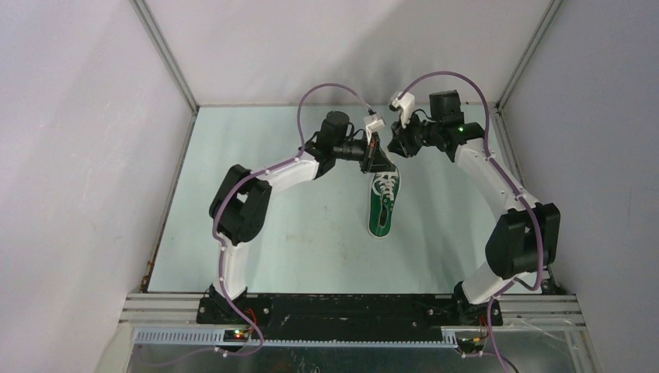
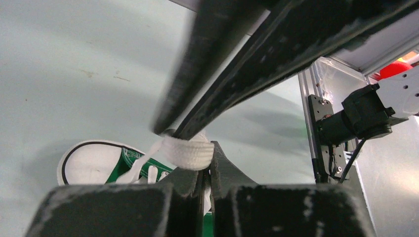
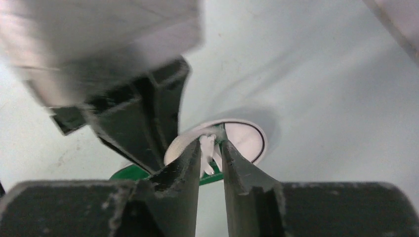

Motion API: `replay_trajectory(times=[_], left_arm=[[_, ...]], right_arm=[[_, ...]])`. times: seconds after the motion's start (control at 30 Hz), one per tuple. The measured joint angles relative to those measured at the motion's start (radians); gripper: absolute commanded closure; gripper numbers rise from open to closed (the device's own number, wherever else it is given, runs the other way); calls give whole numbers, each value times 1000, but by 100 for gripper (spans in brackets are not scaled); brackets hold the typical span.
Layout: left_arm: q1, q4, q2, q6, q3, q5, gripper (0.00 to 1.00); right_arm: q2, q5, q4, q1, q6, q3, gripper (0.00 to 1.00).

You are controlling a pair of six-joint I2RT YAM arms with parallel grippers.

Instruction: Tie the shoes

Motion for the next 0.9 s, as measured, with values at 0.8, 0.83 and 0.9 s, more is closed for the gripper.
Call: replay_trajectory(times=[0.8, 0.83, 0.9], left_arm=[[69, 272, 46, -251, -111, 106, 97], [71, 270, 46, -251, -114, 107, 98], [73, 265, 46, -250, -119, 108, 98]], right_arm=[[359, -276, -346, -71, -269, 131, 59], [367, -277, -335, -71, -267, 136, 58], [377, -279, -317, -70, -262, 142, 58]])
